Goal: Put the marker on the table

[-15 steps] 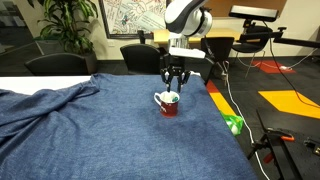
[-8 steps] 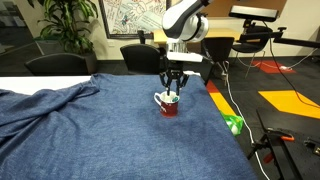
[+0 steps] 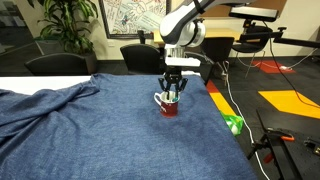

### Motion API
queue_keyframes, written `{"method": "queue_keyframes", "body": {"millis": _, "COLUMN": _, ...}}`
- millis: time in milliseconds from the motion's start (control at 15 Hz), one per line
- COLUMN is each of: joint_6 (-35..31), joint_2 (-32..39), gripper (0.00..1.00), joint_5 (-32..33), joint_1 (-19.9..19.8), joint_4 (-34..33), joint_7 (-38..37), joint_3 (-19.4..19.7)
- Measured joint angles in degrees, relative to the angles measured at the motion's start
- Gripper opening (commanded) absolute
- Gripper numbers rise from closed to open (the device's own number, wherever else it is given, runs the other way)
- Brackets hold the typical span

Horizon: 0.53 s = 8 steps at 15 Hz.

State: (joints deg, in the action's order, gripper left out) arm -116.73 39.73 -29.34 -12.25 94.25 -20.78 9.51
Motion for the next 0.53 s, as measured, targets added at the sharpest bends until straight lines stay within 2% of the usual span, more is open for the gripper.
{"method": "queue_keyframes", "body": {"millis": 67, "joint_6": 0.0, "joint_2": 0.3, "gripper": 0.39, "joint_5": 0.0, "joint_1": 0.1, "joint_4": -0.2, "joint_7": 0.0, "joint_3": 0.0}}
{"method": "queue_keyframes", "body": {"millis": 133, "joint_6": 0.0, "joint_2": 0.6, "gripper": 0.18, "joint_5": 0.1, "joint_1": 0.3, "joint_4": -0.5, "joint_7": 0.0, "joint_3": 0.0}}
{"method": "queue_keyframes", "body": {"millis": 267, "joint_6": 0.0, "joint_2": 1.0, "gripper": 0.04, "joint_5": 0.2, "joint_1": 0.6, "joint_4": -0.8, "joint_7": 0.0, "joint_3": 0.0}}
{"method": "queue_keyframes", "body": {"millis": 333, "joint_6": 0.0, "joint_2": 1.2, "gripper": 0.0, "joint_5": 0.3, "joint_1": 0.7, "joint_4": -1.0, "joint_7": -0.1, "joint_3": 0.0}}
{"method": "queue_keyframes", "body": {"millis": 400, "joint_6": 0.0, "joint_2": 1.3, "gripper": 0.04, "joint_5": 0.5, "joint_1": 0.8, "joint_4": -1.2, "joint_7": -0.1, "joint_3": 0.0}}
{"method": "queue_keyframes", "body": {"millis": 533, "joint_6": 0.0, "joint_2": 1.4, "gripper": 0.05, "joint_5": 0.9, "joint_1": 0.9, "joint_4": -1.5, "joint_7": -0.8, "joint_3": 0.0}}
